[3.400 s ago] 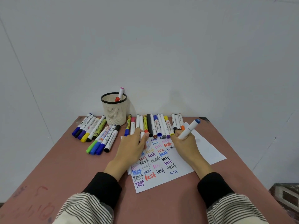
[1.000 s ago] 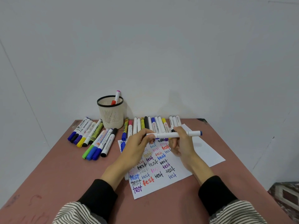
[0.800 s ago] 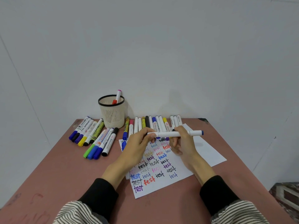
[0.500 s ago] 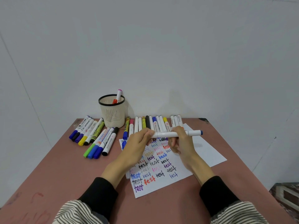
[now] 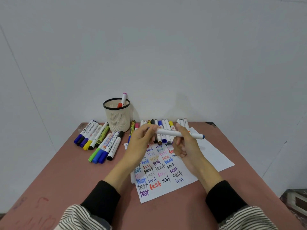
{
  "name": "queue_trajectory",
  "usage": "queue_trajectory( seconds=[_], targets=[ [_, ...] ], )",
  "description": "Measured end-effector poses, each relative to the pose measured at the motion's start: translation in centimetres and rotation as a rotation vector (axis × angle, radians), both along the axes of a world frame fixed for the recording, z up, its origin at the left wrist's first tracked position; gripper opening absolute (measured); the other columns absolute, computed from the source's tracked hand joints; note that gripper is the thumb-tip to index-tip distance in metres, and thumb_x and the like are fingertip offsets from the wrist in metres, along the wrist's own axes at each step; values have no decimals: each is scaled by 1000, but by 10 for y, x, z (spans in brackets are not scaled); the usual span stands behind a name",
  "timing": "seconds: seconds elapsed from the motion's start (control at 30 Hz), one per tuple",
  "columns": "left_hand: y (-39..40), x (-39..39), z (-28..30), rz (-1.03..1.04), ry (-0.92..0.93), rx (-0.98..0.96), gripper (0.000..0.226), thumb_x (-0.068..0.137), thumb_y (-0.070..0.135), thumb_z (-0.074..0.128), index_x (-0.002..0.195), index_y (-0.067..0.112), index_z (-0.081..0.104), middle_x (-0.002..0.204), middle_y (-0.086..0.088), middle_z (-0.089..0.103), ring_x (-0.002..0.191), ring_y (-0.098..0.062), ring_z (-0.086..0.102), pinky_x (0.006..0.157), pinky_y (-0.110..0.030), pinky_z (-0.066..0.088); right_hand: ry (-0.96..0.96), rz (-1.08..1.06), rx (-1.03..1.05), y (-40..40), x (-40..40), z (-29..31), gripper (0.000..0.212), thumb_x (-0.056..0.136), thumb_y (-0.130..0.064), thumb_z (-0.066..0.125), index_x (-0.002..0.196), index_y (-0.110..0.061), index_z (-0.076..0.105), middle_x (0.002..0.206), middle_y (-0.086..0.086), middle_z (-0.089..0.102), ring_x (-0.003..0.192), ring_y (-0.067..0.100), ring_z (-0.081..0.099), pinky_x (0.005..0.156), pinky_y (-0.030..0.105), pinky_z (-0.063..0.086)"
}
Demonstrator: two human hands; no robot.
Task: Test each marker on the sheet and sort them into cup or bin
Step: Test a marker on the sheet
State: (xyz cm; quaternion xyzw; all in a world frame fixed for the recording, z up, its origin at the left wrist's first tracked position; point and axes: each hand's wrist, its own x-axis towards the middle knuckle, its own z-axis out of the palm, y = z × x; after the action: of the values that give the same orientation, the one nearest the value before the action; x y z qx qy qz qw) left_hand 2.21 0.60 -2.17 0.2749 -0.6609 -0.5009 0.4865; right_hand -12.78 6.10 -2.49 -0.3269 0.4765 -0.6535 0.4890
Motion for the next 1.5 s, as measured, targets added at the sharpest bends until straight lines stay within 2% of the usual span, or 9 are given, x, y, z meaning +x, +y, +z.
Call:
queue_trajectory(
  seconds=[0.2, 0.33, 0.4, 0.5, 0.67, 0.83, 1.0, 1.23, 1.5],
  targets=[
    [5, 6, 14, 185, 187, 94, 17, 95, 28, 56, 95, 16, 68, 66, 15, 63, 68, 2, 58, 74, -20, 52, -246, -218, -34, -1, -27, -2, 45, 87, -45, 66, 62, -16, 43, 49, -4, 27, 42, 9, 22, 41, 22, 20],
    [5, 19, 20, 401, 213, -14, 16, 95, 34, 57, 94, 21, 66, 77, 9, 66, 77, -3, 63, 76, -24, 53, 537, -439, 18, -8, -32, -18, 28, 97, -27, 57, 80, -6, 55, 67, -1, 54, 63, 16, 48, 56, 22, 39],
    [9, 26, 26, 504, 215, -100, 14, 97, 30, 56, 92, 18, 63, 79, 6, 61, 74, 3, 58, 67, -12, 47, 980, -362, -10, -8, -23, -28, 13, 98, -22, 54, 101, -12, 60, 92, -1, 60, 85, 16, 55, 72, 23, 46],
    [4, 46, 38, 704, 221, -254, 10, 97, 26, 57, 96, 17, 62, 87, 8, 59, 79, 0, 53, 68, -9, 42, 1312, -188, -34, -9, -18, -38, 32, 99, -21, 51, 130, -15, 51, 126, 0, 50, 114, 15, 46, 97, 23, 35],
    [-30, 78, 56, 874, 181, -363, 12, 96, 20, 58, 102, 12, 65, 95, 13, 61, 83, 2, 54, 76, -10, 42, 1393, -99, -13, -8, -20, -41, 38, 101, -21, 47, 138, -15, 46, 140, 0, 43, 127, 14, 41, 101, 20, 29],
    [-71, 84, 60, 854, -126, -286, 21, 97, 22, 56, 111, 9, 65, 108, -4, 55, 90, -9, 51, 72, -6, 39, 1398, -85, -17, -11, -20, -43, 39, 101, -21, 47, 139, -14, 47, 141, 0, 43, 129, 13, 40, 107, 27, 34],
    [-96, 78, 57, 770, -346, -212, 24, 98, 25, 56, 116, 11, 64, 118, -11, 57, 105, -24, 57, 84, -27, 40, 1420, -80, -27, -10, -20, -43, 38, 102, -20, 46, 140, -14, 46, 143, 0, 41, 131, 14, 38, 108, 26, 33],
    [-52, 44, 20, 823, -208, -330, 21, 98, 19, 51, 118, 18, 59, 121, 1, 39, 102, -12, 49, 78, -19, 42, 1425, -83, -49, -12, -21, -45, 38, 101, -19, 46, 139, -14, 47, 142, 0, 41, 131, 13, 37, 107, 23, 31],
    [-37, 20, -32, 604, -679, -491, 22, 98, 24, 49, 117, 22, 60, 118, 7, 52, 108, -8, 45, 87, -23, 37, 1438, -93, -60, -11, -21, -45, 38, 101, -20, 46, 139, -15, 48, 140, -2, 42, 129, 12, 39, 108, 24, 31]
  ],
)
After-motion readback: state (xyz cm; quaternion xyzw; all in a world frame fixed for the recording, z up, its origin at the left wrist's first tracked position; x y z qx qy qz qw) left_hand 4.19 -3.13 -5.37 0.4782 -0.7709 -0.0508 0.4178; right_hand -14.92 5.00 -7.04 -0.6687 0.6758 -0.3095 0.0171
